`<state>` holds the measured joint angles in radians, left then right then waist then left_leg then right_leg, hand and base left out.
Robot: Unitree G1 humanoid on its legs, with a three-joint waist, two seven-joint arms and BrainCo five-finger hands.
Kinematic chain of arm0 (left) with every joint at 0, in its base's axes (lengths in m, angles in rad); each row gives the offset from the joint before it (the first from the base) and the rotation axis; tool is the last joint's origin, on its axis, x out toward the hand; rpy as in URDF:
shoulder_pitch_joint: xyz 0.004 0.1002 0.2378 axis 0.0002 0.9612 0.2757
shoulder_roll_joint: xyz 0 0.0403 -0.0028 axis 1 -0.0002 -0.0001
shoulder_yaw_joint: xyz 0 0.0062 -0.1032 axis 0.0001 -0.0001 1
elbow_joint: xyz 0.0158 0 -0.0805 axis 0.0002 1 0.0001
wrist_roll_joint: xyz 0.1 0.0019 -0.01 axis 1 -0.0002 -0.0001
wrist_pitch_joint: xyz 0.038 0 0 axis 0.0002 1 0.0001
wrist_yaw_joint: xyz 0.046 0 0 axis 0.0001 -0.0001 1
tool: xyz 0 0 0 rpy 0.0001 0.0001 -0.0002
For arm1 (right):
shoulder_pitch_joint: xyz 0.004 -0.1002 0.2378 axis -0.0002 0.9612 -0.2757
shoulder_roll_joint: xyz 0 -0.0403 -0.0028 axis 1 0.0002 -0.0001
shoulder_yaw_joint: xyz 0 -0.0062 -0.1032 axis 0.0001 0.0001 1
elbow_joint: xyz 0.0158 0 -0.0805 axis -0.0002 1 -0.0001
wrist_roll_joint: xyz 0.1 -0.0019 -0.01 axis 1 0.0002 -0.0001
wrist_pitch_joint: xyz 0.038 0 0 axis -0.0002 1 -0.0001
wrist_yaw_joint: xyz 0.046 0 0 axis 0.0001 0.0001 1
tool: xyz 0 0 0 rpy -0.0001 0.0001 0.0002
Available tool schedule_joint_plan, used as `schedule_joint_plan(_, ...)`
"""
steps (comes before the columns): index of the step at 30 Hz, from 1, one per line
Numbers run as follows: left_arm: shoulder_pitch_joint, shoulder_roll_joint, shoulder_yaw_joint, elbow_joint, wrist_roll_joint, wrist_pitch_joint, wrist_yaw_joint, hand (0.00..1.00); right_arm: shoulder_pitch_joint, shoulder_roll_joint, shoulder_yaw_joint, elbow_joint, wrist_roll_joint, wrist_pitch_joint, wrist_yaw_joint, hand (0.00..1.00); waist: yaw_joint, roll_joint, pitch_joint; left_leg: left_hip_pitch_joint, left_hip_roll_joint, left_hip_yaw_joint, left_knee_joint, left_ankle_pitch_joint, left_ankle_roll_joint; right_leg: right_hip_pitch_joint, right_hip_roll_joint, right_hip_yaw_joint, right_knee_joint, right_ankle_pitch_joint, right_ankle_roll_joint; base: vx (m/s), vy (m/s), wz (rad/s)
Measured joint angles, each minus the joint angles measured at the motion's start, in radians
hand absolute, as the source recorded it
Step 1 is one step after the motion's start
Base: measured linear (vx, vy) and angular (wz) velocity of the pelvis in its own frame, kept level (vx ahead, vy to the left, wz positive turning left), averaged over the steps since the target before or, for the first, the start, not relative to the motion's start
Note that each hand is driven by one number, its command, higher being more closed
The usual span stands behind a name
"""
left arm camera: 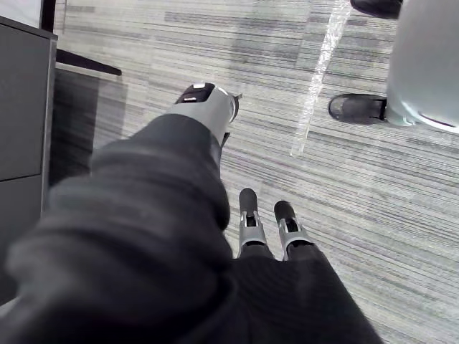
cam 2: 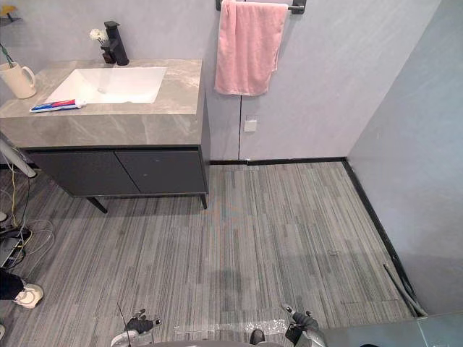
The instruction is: Organize washtable
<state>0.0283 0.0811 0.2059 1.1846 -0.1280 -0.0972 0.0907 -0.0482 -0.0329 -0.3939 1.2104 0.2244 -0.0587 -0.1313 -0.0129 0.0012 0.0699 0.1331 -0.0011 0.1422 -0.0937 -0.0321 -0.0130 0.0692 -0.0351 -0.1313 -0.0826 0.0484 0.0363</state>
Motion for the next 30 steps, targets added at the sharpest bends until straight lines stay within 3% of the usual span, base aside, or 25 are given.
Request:
schedule_joint_plan(18,0.006,-0.02,-0.005,0.001,-0.04,-0.007,0.004,0.0,-0.006,0.001,0.011,-0.007,-0.034,0.002,-0.001,0.0,0.003,0.002,0.001,-0.032,-0.001,0.039,0.0,-0.001,0.011,-0.058,0.002,0.046,0.02,-0.003,0.003,-0.02,-0.015,-0.07)
schedule_joint_plan(23,-0.01,-0.019,-0.011,-0.008,-0.041,-0.008,0.007,0.0,-0.042,0.007,0.026,-0.025,-0.016,-0.002,0.001,0.0,0.002,0.01,0.071,-0.014,0.007,0.11,0.085,-0.098,0.05,-0.261,-0.022,0.056,0.463,-0.163,0.023,-0.03,0.033,-0.43)
schedule_joint_plan(24,-0.01,-0.018,-0.018,-0.008,-0.047,-0.009,0.009,0.0,-0.042,0.004,0.03,-0.027,-0.015,-0.003,-0.001,0.0,-0.002,0.014,0.074,-0.011,0.007,0.113,0.081,-0.099,0.05,-0.281,-0.028,0.035,0.478,-0.172,0.024,0.04,0.05,-0.3)
schedule_joint_plan(26,-0.021,-0.016,-0.017,-0.008,-0.058,-0.009,0.025,0.0,-0.044,0.002,0.033,-0.025,0.002,-0.003,-0.002,0.0,0.0,0.008,0.092,0.01,0.022,0.128,0.068,-0.111,0.035,-0.329,-0.043,-0.024,0.43,-0.166,0.025,0.12,0.018,-0.25)
schedule_joint_plan(28,-0.024,-0.004,-0.016,-0.008,-0.058,-0.009,0.025,0.0,-0.04,0.003,0.032,-0.022,0.002,-0.003,-0.005,0.0,-0.003,0.002,0.102,0.037,0.055,0.13,0.063,-0.133,0.004,-0.356,-0.042,-0.077,0.287,-0.093,0.034,0.26,-0.041,-0.07)
schedule_joint_plan(30,-0.028,0.012,0.001,-0.008,-0.058,-0.01,0.024,0.0,-0.01,0.01,0.031,-0.014,0.003,-0.001,-0.004,0.0,-0.01,-0.036,0.1,0.07,0.056,0.111,0.064,-0.17,-0.038,-0.361,-0.075,-0.094,0.216,-0.027,0.04,0.34,-0.112,0.28)
